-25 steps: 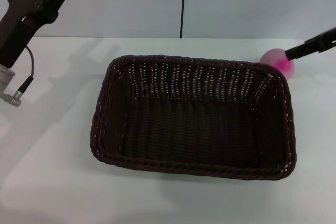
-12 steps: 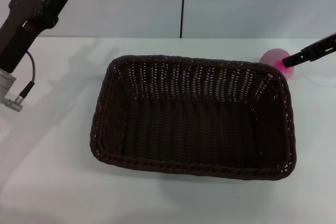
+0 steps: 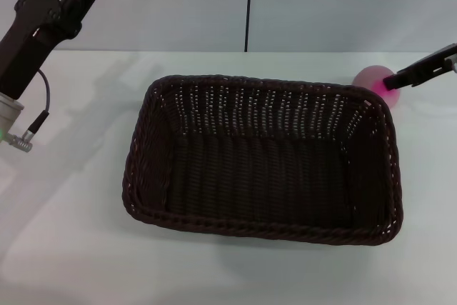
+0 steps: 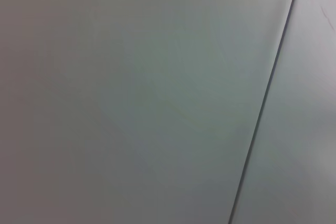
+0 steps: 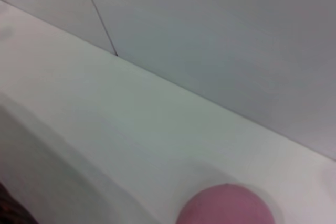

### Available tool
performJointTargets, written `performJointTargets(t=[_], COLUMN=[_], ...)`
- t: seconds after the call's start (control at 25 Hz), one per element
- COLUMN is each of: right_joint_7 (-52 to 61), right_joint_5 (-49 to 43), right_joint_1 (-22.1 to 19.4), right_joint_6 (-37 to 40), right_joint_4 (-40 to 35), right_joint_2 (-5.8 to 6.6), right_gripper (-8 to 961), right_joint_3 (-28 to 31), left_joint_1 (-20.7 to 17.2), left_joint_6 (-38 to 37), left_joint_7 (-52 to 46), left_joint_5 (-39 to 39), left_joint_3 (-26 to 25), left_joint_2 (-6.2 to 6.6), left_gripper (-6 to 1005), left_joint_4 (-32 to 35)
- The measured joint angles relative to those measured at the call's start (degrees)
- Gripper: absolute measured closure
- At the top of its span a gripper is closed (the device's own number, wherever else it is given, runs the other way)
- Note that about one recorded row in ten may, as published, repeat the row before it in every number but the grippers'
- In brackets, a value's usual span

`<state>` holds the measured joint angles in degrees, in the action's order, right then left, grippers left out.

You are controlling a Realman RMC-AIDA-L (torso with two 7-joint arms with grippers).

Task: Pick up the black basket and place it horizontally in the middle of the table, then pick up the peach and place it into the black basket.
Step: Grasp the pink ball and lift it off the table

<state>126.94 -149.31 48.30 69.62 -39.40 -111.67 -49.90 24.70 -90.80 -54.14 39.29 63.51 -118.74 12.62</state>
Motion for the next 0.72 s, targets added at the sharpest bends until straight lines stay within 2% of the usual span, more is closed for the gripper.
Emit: performJointTargets(t=[0.08,0.36,0.56,0.72], right_joint_7=[-0.03,-0.16,-1.47,-2.00], right_joint_5=[-0.05,-0.19,-0.19,-0.11], right_joint_1=[0.43,0.61,0.76,1.29], right_joint_6=[-0.32,-1.31,-2.26,-3.07], right_joint_4=[0.18,0.29,0.65,2.13], right_joint_2=[-0.02,-0.50,-1.58,-1.70], right_gripper=[641,635,717,758], right_joint_3=[-0.03,-0.07,-0.31,-0.80], left_joint_1=[0.00,0.24,0.36,0.42], left_joint_6=[0.00,0.30,0.44,0.50], left_joint_7=[0.00,-0.01,0.00,0.00], left_joint_5=[0.00,-0.03,-0.08,-0.09], left_joint_3=[-0.05,-0.12,-0.14,-0.15], left_joint_2=[0.00,0.00,0.00,0.00], left_gripper=[398,398,398,398], left_joint_4=[-0.02,-0.66,-0.75,-0.75])
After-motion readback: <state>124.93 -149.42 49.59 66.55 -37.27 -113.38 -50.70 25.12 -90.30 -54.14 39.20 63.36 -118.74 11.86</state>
